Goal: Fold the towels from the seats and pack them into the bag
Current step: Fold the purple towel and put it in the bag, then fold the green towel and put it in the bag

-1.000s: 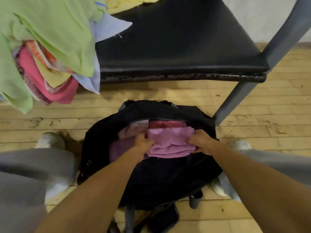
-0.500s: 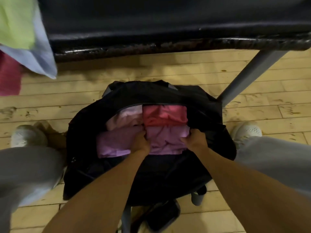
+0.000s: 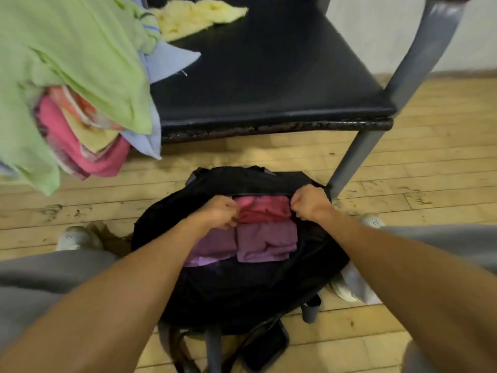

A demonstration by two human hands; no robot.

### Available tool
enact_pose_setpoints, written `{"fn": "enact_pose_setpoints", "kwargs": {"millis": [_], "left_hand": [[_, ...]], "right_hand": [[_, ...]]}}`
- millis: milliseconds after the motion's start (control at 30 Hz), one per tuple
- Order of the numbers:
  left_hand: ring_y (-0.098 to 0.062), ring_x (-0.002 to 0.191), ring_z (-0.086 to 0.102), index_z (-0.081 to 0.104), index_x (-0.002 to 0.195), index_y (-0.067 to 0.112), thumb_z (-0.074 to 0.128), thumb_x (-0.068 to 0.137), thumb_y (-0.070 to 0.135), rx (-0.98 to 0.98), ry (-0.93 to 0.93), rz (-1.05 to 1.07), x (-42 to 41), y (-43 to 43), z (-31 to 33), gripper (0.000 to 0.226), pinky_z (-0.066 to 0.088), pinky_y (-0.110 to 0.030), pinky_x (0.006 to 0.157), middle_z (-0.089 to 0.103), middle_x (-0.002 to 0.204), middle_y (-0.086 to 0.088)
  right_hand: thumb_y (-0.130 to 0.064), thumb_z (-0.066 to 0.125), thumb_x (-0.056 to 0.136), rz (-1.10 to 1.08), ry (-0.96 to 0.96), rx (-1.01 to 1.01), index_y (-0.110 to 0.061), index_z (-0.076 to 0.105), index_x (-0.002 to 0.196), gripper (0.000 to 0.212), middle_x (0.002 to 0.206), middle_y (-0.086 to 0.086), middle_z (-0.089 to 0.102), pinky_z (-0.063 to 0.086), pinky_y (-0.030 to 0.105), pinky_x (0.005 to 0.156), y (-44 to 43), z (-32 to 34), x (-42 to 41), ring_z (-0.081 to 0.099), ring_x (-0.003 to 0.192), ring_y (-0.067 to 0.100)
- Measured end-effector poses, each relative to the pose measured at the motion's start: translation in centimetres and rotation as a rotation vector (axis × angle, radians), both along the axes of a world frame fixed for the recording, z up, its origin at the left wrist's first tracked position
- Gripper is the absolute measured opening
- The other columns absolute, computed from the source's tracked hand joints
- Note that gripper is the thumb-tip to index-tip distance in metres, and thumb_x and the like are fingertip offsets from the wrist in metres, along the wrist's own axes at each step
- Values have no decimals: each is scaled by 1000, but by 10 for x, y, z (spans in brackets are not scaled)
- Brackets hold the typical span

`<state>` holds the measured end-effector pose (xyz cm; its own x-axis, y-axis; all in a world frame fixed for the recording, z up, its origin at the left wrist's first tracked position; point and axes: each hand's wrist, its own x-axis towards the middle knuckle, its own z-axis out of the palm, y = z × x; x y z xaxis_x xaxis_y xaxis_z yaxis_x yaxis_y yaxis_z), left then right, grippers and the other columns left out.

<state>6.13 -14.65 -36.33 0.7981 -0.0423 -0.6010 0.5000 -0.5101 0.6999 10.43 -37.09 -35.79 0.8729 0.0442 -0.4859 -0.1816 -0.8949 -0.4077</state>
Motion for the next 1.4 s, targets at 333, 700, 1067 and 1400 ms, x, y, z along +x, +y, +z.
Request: {"fn": "enact_pose_setpoints", "kwargs": {"millis": [333, 700, 1067, 1400], "left_hand": [[-15, 73, 69, 63, 108, 9, 49, 97, 4, -144, -442, 60, -32, 60, 179, 19, 55, -18, 62, 71, 92, -9], [-19, 76, 67, 66, 95, 22, 47, 94, 1, 43, -759, 422, -46, 188, 226, 28, 52, -32, 72, 70, 79, 1], [-16, 74, 59, 60, 105, 8, 42, 94, 2, -98, -653, 753, -44, 206, 223, 22, 45, -22, 61, 64, 90, -7], [-23, 77, 65, 62, 101, 4, 49, 97, 5, -504, -524, 790, -35, 179, 237, 14, 54, -29, 68, 67, 90, -13]], "right_hand": [[0, 48, 89, 354, -235, 115, -3, 72, 96, 26, 77, -5, 65, 52, 20, 65, 64, 170, -17, 68, 81, 21], [-15, 56, 92, 476, -525, 282, -18, 67, 112, 23, 101, -3, 69, 50, 22, 79, 205, 213, 22, 65, 94, 13], [-21, 66, 88, 476, -584, 355, -12, 63, 85, 10, 97, 5, 63, 38, 20, 59, 280, 178, 34, 57, 79, 18], [-8, 56, 96, 245, -471, 862, -13, 61, 86, 12, 82, -4, 70, 48, 20, 80, 221, 217, 26, 62, 83, 7]]}}
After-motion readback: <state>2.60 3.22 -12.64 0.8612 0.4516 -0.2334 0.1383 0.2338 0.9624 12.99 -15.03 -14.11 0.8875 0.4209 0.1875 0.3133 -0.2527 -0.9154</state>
